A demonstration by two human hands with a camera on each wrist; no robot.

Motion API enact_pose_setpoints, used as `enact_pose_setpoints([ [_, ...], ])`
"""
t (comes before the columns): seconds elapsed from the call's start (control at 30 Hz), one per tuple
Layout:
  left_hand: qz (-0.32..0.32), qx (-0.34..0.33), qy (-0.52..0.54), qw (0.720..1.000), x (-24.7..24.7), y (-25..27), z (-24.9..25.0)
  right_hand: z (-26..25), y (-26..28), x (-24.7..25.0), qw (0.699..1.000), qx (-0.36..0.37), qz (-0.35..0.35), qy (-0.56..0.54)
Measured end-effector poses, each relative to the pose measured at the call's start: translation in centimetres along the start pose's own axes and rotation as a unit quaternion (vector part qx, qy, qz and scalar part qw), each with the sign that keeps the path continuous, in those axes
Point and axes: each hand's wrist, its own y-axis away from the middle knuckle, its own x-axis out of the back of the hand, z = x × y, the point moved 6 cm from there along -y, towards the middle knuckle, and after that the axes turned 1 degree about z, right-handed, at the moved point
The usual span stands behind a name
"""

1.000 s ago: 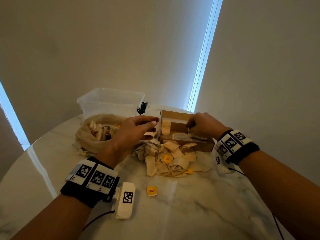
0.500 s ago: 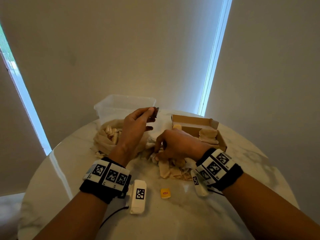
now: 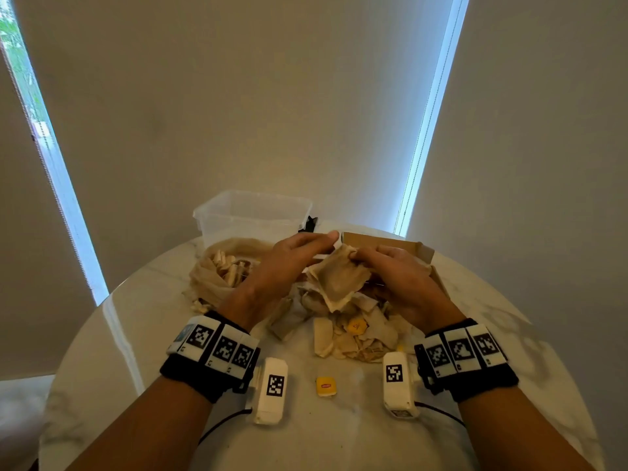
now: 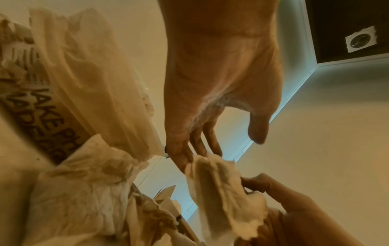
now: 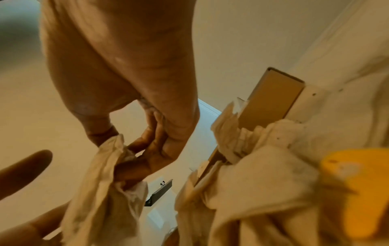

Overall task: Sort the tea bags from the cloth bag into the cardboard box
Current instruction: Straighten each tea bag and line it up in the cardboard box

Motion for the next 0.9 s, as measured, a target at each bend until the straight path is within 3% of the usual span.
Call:
enact_pose_setpoints([
  [0.13, -0.047, 0.037, -0.026, 0.998, -1.0, 0.4, -1.0, 0.6, -0.1, 0.2, 0.996, -0.014, -0.033, -0.079],
  [0.33, -0.007, 0.043, 0.002, 0.999, -0.1, -0.1, -1.4, -0.4, 0.6, -0.4, 0.995, 0.008, -0.049, -0.085],
  [0.43, 0.022, 0.047, 0.007, 0.999, 0.5, -0.4, -1.6, -1.9, 1.1, 0.2, 0.992, 0.119, -0.041, 0.026],
  [0.5, 0.026, 0.054, 0.009, 0.998, 0.4, -0.4, -1.8, -2.6, 1.6, -0.4, 0.967, 0.204, -0.078, 0.133],
  [0.57, 0.027, 0.062, -0.001, 0.998, 0.3, -0.3, -1.8, -2.6, 1.9, -1.6, 0.936, 0.248, -0.109, 0.224],
  [0.67, 0.019, 0.070, -0.007, 0.997, 0.2, -0.5, -2.2, -2.6, 1.6, -2.3, 0.912, 0.281, -0.082, 0.286],
  [0.73, -0.001, 0.089, 0.014, 0.996, -0.1, -0.5, -2.5, -2.7, 1.6, -2.3, 0.921, 0.285, -0.062, 0.260],
  [0.8, -0.028, 0.106, 0.024, 0.994, -0.7, -0.3, -2.6, -2.8, 1.6, -1.9, 0.949, 0.257, -0.039, 0.178],
  [0.9, 0.000, 0.111, 0.008, 0.994, -0.3, -0.5, -2.6, -2.0, 1.3, -1.5, 0.986, 0.160, -0.017, 0.038],
])
